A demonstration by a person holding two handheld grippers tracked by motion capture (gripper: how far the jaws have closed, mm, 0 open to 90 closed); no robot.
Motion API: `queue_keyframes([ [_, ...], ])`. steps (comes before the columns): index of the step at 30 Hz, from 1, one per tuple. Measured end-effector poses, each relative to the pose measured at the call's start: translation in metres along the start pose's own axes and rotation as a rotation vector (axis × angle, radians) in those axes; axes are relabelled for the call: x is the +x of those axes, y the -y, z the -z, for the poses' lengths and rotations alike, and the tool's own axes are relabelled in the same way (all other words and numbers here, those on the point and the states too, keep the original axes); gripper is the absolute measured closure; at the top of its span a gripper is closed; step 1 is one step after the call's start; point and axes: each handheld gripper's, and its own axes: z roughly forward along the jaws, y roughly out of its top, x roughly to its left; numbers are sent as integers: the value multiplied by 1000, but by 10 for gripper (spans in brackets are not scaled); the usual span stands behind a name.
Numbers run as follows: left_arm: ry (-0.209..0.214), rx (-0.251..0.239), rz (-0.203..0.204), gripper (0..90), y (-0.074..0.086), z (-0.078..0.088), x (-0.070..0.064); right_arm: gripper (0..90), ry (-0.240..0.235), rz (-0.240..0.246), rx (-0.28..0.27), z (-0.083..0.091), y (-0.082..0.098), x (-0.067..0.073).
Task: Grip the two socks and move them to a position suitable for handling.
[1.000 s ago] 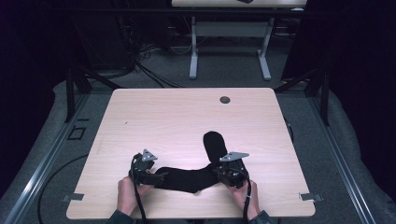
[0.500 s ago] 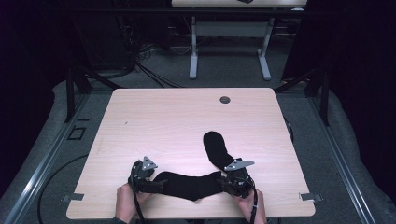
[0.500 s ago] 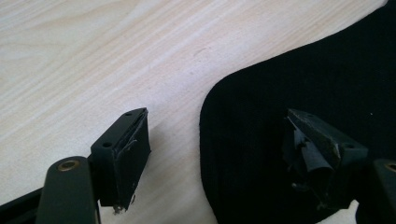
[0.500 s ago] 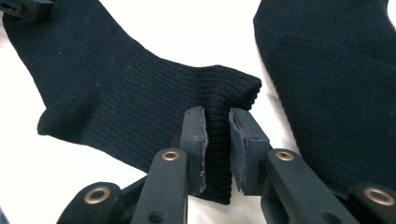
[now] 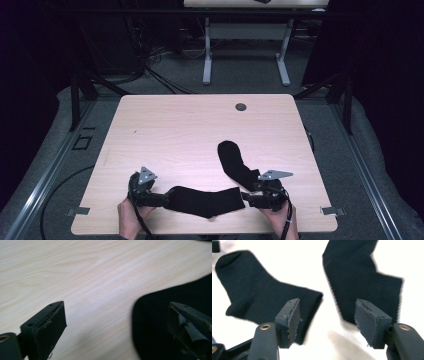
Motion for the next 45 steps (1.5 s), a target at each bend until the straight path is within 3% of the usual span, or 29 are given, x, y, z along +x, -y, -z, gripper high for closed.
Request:
queue_keyframes([
  [5, -61, 6, 76, 2, 11, 1, 26, 247, 30, -8, -37, 0, -23, -12],
  [7, -92, 25, 87, 0, 17, 0, 34, 225, 35, -4, -36, -13, -44, -15],
  [8, -96, 33, 94, 0, 20, 0, 38, 225, 35, -4, -36, -13, -44, -15],
  [9, -111, 36, 101, 0, 23, -1, 40, 195, 39, 6, 2, -27, -59, -16],
  [11, -119, 53, 115, 0, 27, -3, 43, 192, 44, 16, 17, -35, -65, -15],
  [13, -131, 56, 114, 0, 31, -4, 45, 170, 56, 31, 83, -58, -80, -14],
  [16, -137, 32, 121, 0, 34, -4, 46, 166, 55, 36, 112, -69, -86, -13],
  [20, -139, 25, 116, 0, 34, -5, 47, 161, 87, 26, 162, -86, -89, -14],
  [23, -138, 23, 115, 0, 34, -5, 47, 181, 95, 9, 171, -93, -87, -14],
  [28, -138, 23, 116, 0, 34, -5, 47, 348, 175, 57, 180, -93, -88, -10],
  [31, -137, 24, 117, 0, 34, -5, 47, 412, 196, 79, 168, -92, -86, -10],
  [40, -136, 24, 113, 0, 34, -5, 47, 785, 177, 55, 115, -87, -82, -19],
  [45, -139, 21, 114, 0, 34, -5, 47, 825, 164, 49, 97, -86, -80, -22],
])
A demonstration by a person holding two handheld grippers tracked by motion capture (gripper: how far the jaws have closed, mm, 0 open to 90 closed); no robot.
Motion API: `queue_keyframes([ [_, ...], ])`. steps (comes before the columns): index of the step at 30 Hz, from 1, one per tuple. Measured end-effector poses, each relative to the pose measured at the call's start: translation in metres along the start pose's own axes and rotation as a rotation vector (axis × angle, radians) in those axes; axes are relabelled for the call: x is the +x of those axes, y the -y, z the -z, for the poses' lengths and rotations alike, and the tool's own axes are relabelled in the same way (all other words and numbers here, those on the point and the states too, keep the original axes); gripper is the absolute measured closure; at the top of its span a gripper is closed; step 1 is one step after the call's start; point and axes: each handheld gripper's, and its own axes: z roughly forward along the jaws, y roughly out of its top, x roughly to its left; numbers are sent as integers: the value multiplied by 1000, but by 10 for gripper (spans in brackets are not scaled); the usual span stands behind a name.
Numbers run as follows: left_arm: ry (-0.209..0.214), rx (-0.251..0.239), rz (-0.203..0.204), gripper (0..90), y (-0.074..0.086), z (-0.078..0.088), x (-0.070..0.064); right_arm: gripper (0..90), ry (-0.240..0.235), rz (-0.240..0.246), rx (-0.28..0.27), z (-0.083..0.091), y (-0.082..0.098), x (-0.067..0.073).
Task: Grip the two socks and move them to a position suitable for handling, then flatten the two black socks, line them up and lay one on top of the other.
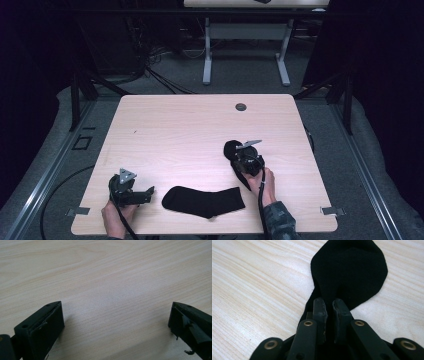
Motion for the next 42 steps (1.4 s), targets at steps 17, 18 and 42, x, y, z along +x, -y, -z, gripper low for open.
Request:
queue_keyframes([
  [17, 0, 1, -1, 0, 0, 0, 0, 847, -72, 115, -87, 27, -13, -1],
  [18, 0, 0, -1, 0, 0, 0, 0, 847, -82, 159, -95, 29, -16, 2],
  [42, 42, -9, -45, 39, -50, 5, 0, 394, -242, 171, -33, 42, -13, -7],
])
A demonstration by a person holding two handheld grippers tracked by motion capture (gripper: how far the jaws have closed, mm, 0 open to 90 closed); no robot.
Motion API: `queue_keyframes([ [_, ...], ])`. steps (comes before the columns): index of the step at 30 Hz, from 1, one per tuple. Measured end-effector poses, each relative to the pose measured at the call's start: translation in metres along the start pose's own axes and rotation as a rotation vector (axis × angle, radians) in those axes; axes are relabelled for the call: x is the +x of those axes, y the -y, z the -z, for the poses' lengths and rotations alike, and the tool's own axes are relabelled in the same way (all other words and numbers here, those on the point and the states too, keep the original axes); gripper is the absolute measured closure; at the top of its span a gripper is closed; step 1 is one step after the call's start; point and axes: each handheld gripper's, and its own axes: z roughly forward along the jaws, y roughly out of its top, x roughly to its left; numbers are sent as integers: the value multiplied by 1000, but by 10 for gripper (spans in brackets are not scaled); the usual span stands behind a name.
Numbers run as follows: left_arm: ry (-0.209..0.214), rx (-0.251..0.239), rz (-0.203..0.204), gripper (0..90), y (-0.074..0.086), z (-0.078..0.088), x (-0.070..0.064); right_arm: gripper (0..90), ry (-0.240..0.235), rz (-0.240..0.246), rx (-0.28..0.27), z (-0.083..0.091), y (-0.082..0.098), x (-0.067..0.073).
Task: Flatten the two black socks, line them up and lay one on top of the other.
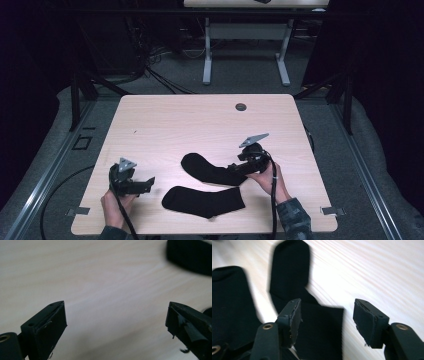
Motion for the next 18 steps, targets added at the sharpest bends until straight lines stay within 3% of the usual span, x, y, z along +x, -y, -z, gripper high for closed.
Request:
queue_keyframes([
  [3, 49, 3, -61, 122, -33, -10, -12, 430, 18, -55, 37, -4, 6, -9],
  [6, 103, 51, -105, 178, -60, -32, -25, 486, 24, -110, 78, -17, 10, -13],
  [8, 145, 94, -124, 193, -73, -48, -35, 506, 29, -133, 75, -20, 10, -12],
  [13, 213, 163, -152, 289, -87, -84, -55, 583, 45, -147, 109, -25, 13, -15],
  [18, 201, 231, -205, 477, -87, -104, -69, 654, 40, -137, 125, -30, 16, -14],
])
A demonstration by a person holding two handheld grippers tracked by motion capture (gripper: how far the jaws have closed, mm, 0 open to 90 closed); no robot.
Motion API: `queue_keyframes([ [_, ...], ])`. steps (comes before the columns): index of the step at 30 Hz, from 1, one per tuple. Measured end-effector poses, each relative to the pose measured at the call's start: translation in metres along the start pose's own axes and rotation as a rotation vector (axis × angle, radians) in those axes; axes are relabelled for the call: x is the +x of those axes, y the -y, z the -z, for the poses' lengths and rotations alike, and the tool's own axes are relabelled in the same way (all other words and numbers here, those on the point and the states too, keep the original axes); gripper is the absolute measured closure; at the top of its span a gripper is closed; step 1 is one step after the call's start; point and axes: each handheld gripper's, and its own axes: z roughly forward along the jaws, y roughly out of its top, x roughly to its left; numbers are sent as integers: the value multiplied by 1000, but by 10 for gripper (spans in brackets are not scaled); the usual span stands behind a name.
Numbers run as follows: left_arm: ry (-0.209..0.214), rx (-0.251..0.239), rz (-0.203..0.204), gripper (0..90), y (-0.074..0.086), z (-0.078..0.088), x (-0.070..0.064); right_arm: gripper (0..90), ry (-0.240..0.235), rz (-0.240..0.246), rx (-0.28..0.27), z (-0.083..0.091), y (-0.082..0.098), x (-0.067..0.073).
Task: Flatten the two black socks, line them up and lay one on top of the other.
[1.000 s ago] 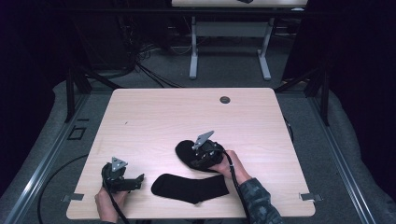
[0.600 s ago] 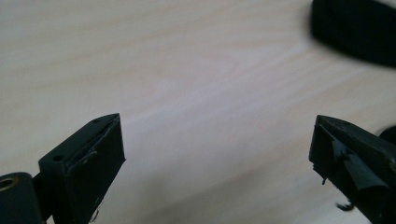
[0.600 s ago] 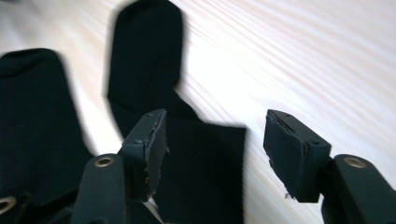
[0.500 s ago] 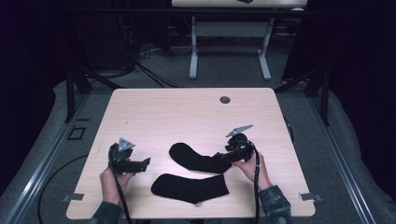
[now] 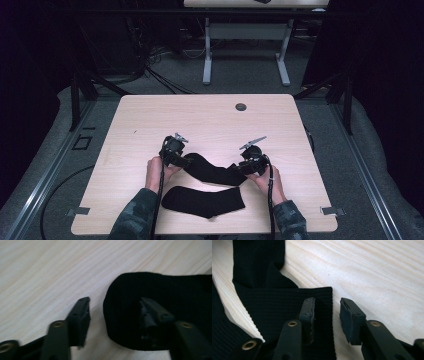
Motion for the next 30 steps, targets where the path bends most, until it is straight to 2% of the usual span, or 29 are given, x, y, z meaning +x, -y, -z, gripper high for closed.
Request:
queue_keyframes([
  [1, 0, -16, 0, 512, 1, 0, -1, 680, 4, 12, -1, 0, 0, 0],
  [2, 3, -20, -1, 605, 1, 0, -3, 704, 2, 15, -5, -1, 0, 2],
  [4, 11, -15, -22, 735, 2, 2, -5, 754, 14, 37, -2, -2, 1, 5],
  [6, -3, -28, -14, 812, 5, 2, -6, 803, 4, 46, -24, -3, 2, 6],
  [10, -24, -15, 30, 829, 13, 9, -2, 841, 12, 54, -58, -3, 1, 8],
  [11, -18, -6, 36, 829, 16, 12, 0, 843, 14, 60, -69, -2, 0, 9],
  [13, -36, 1, 35, 828, 22, 17, 1, 844, 21, 58, -96, 3, 0, 10],
  [14, -29, 3, 43, 825, 27, 20, 2, 844, 20, 55, -127, 4, 0, 11],
  [16, -21, -13, 58, 817, 35, 23, 4, 843, 26, 43, -150, 6, 1, 11],
  [17, -10, -20, 65, 812, 38, 25, 5, 842, 28, 29, -143, 5, 1, 10],
  [20, -11, -17, 68, 725, 42, 28, 7, 838, 30, 22, -136, -2, 1, 8],
  [22, -8, -9, 76, 563, 43, 30, 10, 834, 45, 27, -115, -6, 1, 8],
  [23, 6, -19, 73, 535, 44, 32, 10, 831, 44, 28, -107, -7, 0, 8],
  [24, -4, -21, 74, 477, 45, 37, 10, 826, 38, 20, -106, -9, 0, 8],
  [25, -19, -38, 67, 414, 45, 42, 9, 825, 45, 17, -104, -10, -1, 8],
  [26, -7, -68, 52, 389, 46, 49, 9, 823, 43, 16, -109, -10, 0, 8],
  [28, -15, -114, 36, 366, 48, 59, 8, 824, 37, 20, -111, -10, 1, 8],
  [29, -9, -131, 32, 336, 49, 61, 9, 824, 39, 21, -115, -10, 2, 8],
  [30, 16, -139, 26, 328, 51, 61, 11, 825, 34, 26, -112, -10, 3, 7],
])
